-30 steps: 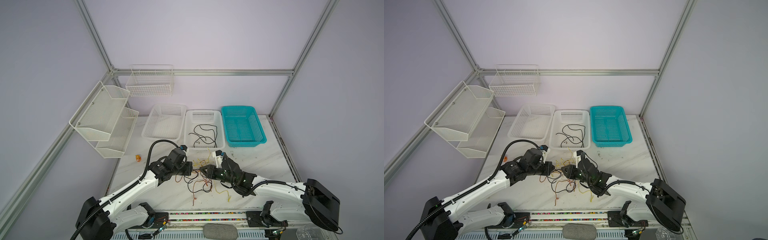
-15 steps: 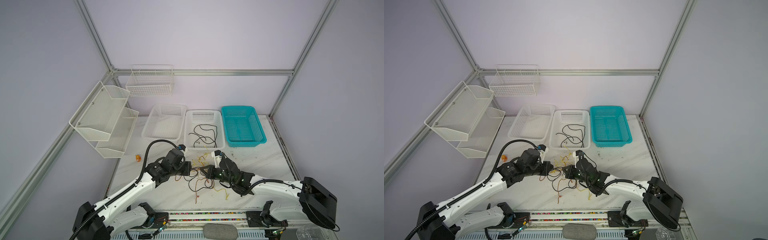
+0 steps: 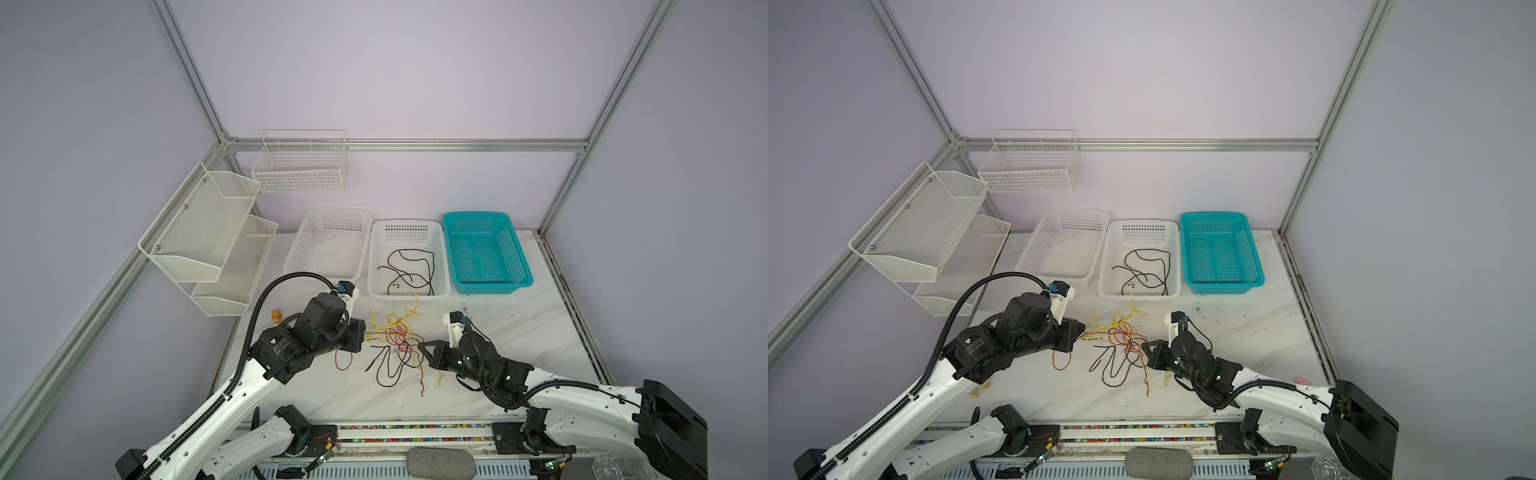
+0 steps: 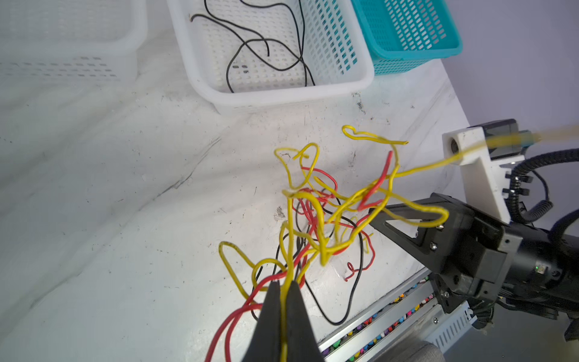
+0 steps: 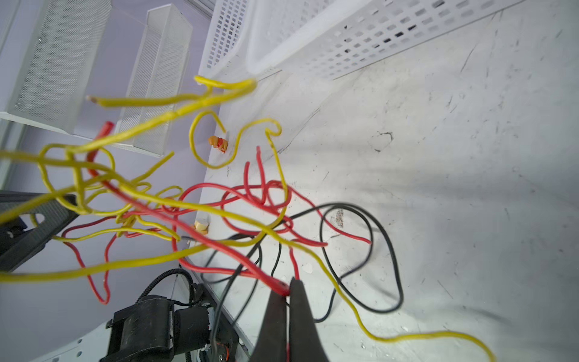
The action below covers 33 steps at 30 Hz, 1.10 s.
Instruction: Untangle the cables
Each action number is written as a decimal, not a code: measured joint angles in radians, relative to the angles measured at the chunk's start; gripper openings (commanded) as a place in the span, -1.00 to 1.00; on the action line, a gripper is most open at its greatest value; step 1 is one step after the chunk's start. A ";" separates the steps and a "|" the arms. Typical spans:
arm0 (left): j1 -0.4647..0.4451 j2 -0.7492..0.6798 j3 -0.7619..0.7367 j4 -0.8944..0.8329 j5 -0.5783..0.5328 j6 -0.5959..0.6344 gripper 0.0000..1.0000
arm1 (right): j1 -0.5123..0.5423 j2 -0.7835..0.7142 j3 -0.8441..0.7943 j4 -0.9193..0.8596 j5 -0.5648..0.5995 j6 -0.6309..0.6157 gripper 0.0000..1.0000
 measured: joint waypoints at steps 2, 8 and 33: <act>0.010 -0.006 0.042 -0.048 -0.011 0.021 -1.00 | -0.003 -0.032 -0.011 -0.024 0.019 0.006 -1.00; 0.024 -0.019 0.121 -0.154 -0.064 0.056 -1.00 | -0.039 -0.133 -0.017 -0.114 0.019 0.013 -1.00; 0.129 -0.042 0.176 -0.173 -0.214 0.138 -1.00 | -0.270 -0.422 0.459 -0.825 0.236 -0.178 -1.00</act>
